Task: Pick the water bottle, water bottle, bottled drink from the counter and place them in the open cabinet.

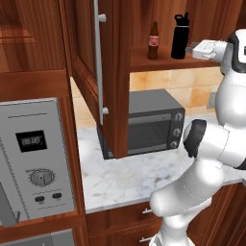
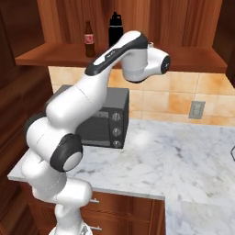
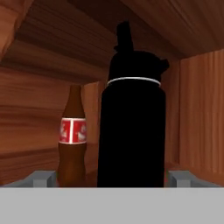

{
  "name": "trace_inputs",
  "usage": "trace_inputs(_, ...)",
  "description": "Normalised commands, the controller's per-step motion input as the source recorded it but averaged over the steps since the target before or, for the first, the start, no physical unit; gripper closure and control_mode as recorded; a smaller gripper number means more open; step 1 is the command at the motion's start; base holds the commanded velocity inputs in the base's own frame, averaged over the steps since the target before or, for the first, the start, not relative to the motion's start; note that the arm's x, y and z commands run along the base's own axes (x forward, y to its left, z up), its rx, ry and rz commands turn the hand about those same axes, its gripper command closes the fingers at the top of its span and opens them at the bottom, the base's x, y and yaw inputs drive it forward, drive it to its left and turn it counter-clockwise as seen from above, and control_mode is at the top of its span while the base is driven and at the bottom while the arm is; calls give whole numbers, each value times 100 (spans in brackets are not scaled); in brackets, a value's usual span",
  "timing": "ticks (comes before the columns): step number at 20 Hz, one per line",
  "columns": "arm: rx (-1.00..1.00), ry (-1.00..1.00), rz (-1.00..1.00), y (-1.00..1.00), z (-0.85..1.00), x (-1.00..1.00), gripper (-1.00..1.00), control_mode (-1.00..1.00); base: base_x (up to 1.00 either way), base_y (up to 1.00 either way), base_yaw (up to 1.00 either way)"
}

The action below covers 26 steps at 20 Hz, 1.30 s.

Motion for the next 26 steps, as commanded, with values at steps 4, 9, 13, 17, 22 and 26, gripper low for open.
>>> trace_inputs(4, 0, 0, -10, -2, 3, -71, -100, -100, 0, 0, 0)
trace_inputs(9, -5, 0, -9, 5, -18, -90, -100, -100, 0, 0, 0)
trace_inputs(13, -3, 8, -8, 18, -38, -80, -100, -100, 0, 0, 0)
trace_inputs(17, -10, 23, -7, 26, -53, -68, -100, -100, 0, 0, 0)
trace_inputs(22, -10, 20, -9, 27, -70, -68, -100, -100, 0, 0, 0)
trace_inputs(26, -5, 18, -9, 22, -72, -73, -100, -100, 0, 0, 0)
